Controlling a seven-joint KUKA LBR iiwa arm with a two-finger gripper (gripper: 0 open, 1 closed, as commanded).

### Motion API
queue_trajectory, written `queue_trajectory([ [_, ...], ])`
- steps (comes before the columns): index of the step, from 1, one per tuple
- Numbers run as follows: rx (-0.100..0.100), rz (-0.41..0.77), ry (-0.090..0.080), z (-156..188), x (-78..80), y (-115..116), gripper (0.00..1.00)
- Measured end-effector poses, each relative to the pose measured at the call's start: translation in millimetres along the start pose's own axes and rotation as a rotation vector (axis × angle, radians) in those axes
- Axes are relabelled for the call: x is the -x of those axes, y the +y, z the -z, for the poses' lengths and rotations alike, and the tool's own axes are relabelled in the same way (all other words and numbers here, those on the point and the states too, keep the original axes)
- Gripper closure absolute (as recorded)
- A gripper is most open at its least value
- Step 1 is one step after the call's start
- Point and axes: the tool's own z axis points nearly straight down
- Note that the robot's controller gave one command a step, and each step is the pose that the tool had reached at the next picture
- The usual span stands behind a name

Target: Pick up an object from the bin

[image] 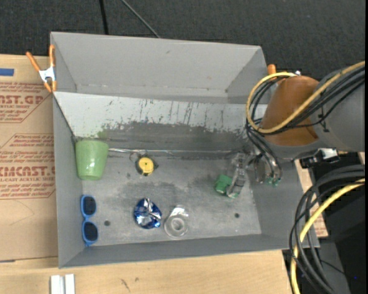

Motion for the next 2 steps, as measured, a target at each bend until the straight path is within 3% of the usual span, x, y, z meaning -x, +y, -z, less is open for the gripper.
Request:
queue_trajectory([
  [1, -0.001, 0.347, -0.001, -3.8, 16.9, 4.3, 1.00],
  [2, -0.001, 0.335, -0.009, 117.8, -6.0, -12.0, 1.00],
])
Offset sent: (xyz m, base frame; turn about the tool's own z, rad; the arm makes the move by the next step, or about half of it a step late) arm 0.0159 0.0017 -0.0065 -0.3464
